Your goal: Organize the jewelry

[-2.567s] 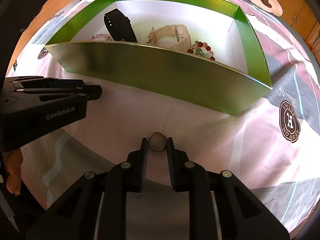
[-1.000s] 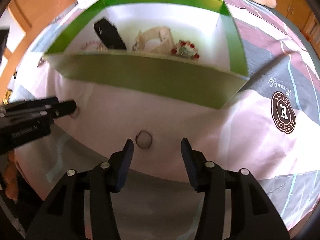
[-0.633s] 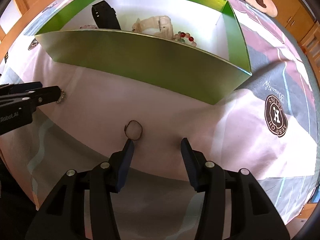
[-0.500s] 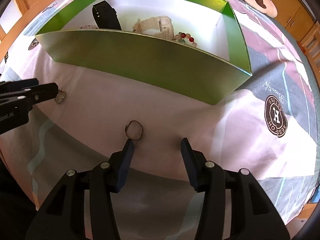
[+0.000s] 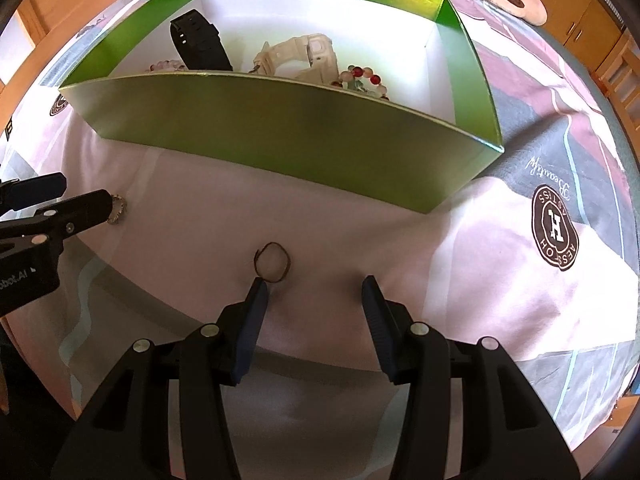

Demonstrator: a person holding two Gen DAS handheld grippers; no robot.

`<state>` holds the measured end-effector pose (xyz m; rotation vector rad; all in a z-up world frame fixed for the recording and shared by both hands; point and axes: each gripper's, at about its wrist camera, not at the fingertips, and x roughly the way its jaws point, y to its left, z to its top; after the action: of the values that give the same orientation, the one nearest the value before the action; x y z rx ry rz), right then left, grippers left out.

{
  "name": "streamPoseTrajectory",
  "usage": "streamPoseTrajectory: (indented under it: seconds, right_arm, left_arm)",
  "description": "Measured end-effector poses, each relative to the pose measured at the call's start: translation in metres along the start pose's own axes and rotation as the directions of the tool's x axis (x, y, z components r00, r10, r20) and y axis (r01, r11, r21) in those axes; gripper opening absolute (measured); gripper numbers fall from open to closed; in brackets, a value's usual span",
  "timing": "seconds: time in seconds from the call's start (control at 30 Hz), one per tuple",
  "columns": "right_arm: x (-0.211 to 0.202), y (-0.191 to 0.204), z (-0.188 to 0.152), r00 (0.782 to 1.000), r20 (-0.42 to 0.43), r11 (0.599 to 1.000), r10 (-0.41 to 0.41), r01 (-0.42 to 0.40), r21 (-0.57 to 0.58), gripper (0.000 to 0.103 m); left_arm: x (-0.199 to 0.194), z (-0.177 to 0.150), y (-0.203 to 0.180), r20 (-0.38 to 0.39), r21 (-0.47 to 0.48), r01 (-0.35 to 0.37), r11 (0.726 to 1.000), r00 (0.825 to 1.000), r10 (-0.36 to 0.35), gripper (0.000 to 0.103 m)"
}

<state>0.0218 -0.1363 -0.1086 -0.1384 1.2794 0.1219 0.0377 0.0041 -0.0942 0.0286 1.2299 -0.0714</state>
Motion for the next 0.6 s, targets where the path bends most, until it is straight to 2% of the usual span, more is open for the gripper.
streamPoseTrajectory:
  seconds: [0.13, 0.43, 0.6]
  right_arm:
    - [0.0, 0.002, -0.002, 1.0, 0.003, 1.0, -0.007, 0.007, 0.003, 0.055]
    - [0.003, -0.003, -0.005, 1.0, 0.003, 1.0, 0.0, 0.0, 0.012, 0.055]
    - [0.005, -0.009, 0.0, 0.999, 0.018, 0.999, -0.034, 0.034, 0.035, 0.055]
  left_arm:
    - [0.0, -0.003, -0.004, -0.003, 0.015, -0.001, 1.0, 1.0, 0.001, 0.069]
    - [0.002, -0.002, -0.003, -0.008, 0.017, -0.005, 1.0, 1.0, 0.005, 0.069]
    - [0.004, -0.002, -0.002, -0.013, 0.018, -0.003, 1.0, 1.0, 0.003, 0.07]
